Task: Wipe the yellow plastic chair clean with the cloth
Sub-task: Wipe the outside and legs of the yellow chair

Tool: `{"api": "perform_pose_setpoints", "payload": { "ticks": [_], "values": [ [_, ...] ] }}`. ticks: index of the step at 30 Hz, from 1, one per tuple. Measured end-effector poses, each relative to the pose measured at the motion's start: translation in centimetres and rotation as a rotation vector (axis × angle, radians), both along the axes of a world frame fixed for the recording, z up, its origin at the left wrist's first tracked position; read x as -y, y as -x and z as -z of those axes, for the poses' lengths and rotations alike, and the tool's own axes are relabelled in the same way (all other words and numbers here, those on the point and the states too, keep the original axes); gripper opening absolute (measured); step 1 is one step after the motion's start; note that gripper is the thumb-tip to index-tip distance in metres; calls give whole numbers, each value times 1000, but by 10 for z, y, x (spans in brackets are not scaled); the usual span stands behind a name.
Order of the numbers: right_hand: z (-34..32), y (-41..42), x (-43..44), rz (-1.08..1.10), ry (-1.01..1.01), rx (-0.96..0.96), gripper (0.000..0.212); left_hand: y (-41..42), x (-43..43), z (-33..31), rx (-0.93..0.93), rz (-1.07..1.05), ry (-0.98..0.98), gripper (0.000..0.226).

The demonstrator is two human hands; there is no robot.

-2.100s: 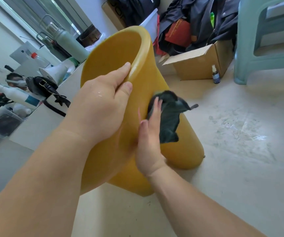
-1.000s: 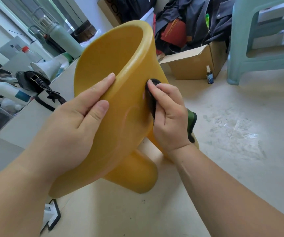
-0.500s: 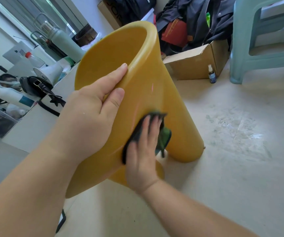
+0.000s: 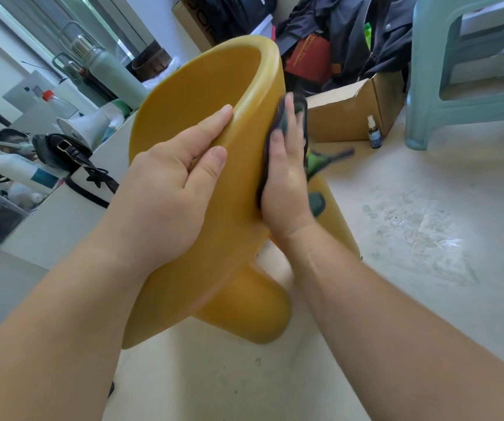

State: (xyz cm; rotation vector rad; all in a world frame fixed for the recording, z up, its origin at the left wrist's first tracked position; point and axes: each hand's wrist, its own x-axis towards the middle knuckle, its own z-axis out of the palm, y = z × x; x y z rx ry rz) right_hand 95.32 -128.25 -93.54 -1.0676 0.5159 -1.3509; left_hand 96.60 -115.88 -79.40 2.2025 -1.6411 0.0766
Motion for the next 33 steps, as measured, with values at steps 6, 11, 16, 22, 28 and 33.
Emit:
{"api": "perform_pose_setpoints", "payload": {
  "ticks": [6,11,16,22,28,33],
  "values": [
    [38,1,-152,-79,11,-219,61,5,-5,3,26,-12,16,42],
    [42,-6,-43,101,153,-83,57,4,-5,4,29,-13,44,42],
    [38,-13,13,-21,-94,-12,53,8,6,2,69,-27,11,43],
    [62,-12,-158,-130,-100,-100,64,13,13,1,78,-34,41,42],
    [58,-15,-150,1,-33,-158,66,26,57,0,48,-22,71,44],
    [48,-5,-41,164,-30,-7,60,24,71,4,-9,56,-8,51]
  ]
}}
